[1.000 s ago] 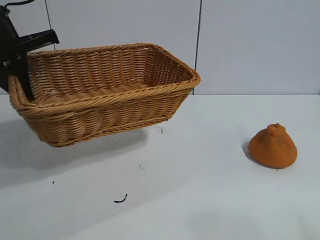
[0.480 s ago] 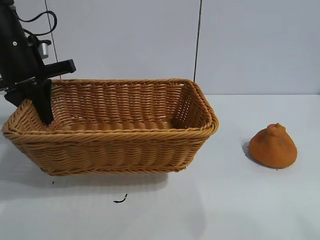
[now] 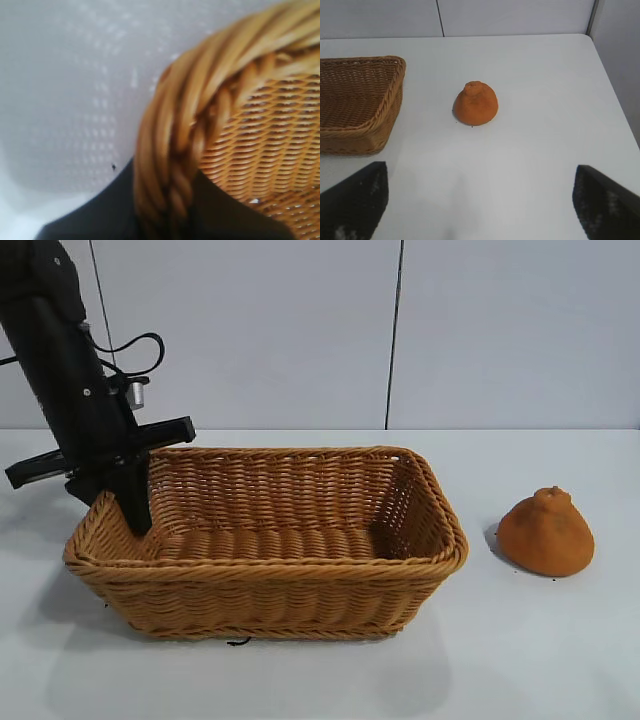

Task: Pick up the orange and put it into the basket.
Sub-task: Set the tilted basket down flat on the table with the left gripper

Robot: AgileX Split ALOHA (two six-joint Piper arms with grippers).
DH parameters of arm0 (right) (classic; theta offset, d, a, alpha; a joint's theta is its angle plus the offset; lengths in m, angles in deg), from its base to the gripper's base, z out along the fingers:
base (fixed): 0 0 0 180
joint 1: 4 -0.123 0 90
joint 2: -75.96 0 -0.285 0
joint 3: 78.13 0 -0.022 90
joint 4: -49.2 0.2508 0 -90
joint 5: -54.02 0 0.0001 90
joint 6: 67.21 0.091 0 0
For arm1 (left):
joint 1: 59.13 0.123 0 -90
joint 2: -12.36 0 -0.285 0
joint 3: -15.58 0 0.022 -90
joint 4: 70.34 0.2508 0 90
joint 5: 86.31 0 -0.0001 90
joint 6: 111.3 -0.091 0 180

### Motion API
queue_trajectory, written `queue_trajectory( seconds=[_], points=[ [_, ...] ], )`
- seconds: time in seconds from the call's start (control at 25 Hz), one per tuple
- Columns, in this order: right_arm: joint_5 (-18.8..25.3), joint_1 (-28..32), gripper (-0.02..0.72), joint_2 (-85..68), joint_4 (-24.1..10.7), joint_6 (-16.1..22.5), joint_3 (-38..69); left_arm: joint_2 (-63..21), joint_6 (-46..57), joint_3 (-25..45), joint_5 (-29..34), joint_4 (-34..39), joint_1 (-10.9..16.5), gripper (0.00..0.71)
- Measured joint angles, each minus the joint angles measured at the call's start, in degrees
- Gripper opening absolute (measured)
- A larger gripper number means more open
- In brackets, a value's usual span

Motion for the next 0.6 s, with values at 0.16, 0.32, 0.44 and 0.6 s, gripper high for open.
queue_trajectory(
  seconds=[0.16,0.32,0.44,0.6],
  points=[
    [0.0,0.0,0.694,0.0,0.0,0.0,0.0,0.0,-0.06,-0.11,0.26,-0.39,0.0,0.394],
    [0.0,0.0,0.694,0.0,0.0,0.0,0.0,-0.12,-0.06,-0.19,0.6,-0.39,0.0,0.638],
    [0.0,0.0,0.694,0.0,0.0,0.0,0.0,-1.31,-0.17,-0.19,0.75,0.02,0.0,0.68],
    [0.0,0.0,0.694,0.0,0.0,0.0,0.0,-5.78,-0.17,-0.33,2.27,2.75,0.0,0.691]
  ],
)
